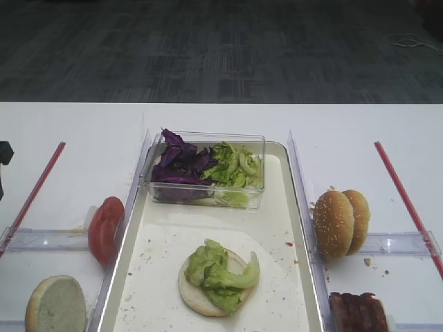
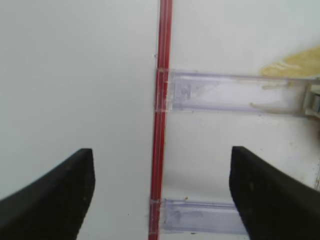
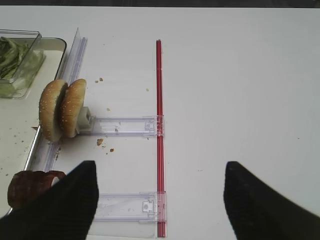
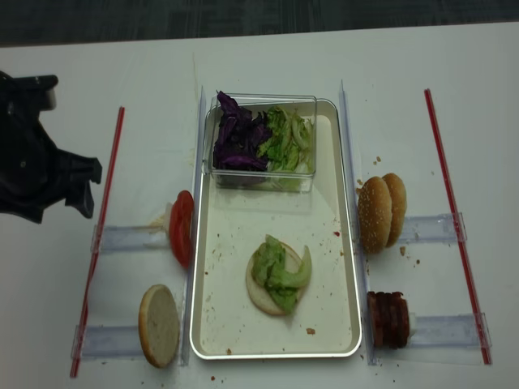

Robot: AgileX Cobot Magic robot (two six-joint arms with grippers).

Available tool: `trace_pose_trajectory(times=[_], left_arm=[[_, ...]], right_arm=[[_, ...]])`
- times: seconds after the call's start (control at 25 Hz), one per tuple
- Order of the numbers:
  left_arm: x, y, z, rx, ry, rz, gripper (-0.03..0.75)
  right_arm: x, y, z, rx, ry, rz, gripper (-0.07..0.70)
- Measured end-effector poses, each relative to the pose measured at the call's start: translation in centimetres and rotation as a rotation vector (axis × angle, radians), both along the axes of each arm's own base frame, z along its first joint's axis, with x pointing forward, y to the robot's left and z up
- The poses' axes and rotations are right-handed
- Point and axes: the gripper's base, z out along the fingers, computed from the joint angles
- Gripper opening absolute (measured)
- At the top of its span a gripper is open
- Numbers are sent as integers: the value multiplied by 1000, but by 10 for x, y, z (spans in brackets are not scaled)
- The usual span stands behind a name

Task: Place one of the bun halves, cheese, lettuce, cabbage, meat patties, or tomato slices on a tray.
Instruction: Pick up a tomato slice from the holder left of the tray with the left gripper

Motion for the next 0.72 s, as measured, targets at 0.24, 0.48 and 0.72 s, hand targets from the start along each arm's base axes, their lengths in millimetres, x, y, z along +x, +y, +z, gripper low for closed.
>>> trace_pose_trajectory(times=[0.24,0.48,0.72], left_arm=[[9,1,3,1,-5,1,546],[10,-23,3,5,3,-72,546],[4,-85,4,-11,-9,-164,546]], right_arm=[[0,0,0,0,0,0,558],[0,0,0,0,0,0,558],[0,0,0,0,0,0,558]])
